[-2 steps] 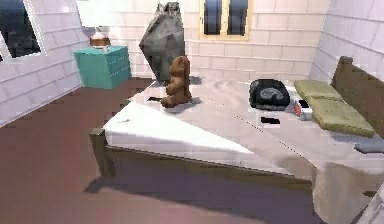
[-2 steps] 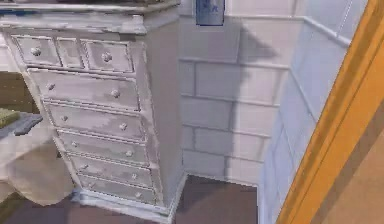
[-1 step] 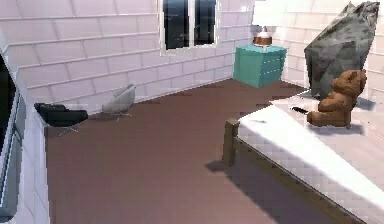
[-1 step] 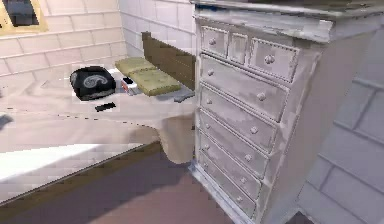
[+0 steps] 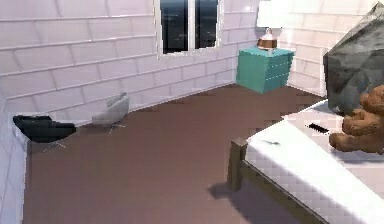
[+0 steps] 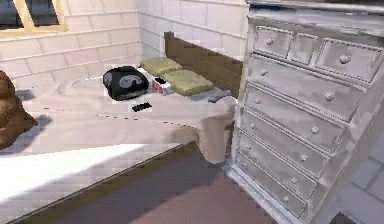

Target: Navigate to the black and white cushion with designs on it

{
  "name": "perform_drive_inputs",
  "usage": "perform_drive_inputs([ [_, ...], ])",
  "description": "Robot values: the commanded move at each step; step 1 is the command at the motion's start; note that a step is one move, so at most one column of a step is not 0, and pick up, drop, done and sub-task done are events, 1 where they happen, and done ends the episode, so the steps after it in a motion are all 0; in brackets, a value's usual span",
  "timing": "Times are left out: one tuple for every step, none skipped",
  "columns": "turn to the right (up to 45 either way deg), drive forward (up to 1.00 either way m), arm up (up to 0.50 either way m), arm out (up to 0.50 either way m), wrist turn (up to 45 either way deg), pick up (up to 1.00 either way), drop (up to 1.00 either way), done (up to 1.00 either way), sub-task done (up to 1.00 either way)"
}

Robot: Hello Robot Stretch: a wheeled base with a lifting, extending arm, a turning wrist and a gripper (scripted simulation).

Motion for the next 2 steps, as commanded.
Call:
perform_drive_inputs([
  [-9.0, 0.00, 0.00, 0.00, 0.0, 0.00, 0.00, 0.00, 0.00],
  [0.0, 1.00, 0.00, 0.00, 0.0, 0.00, 0.00, 0.00, 0.00],
])
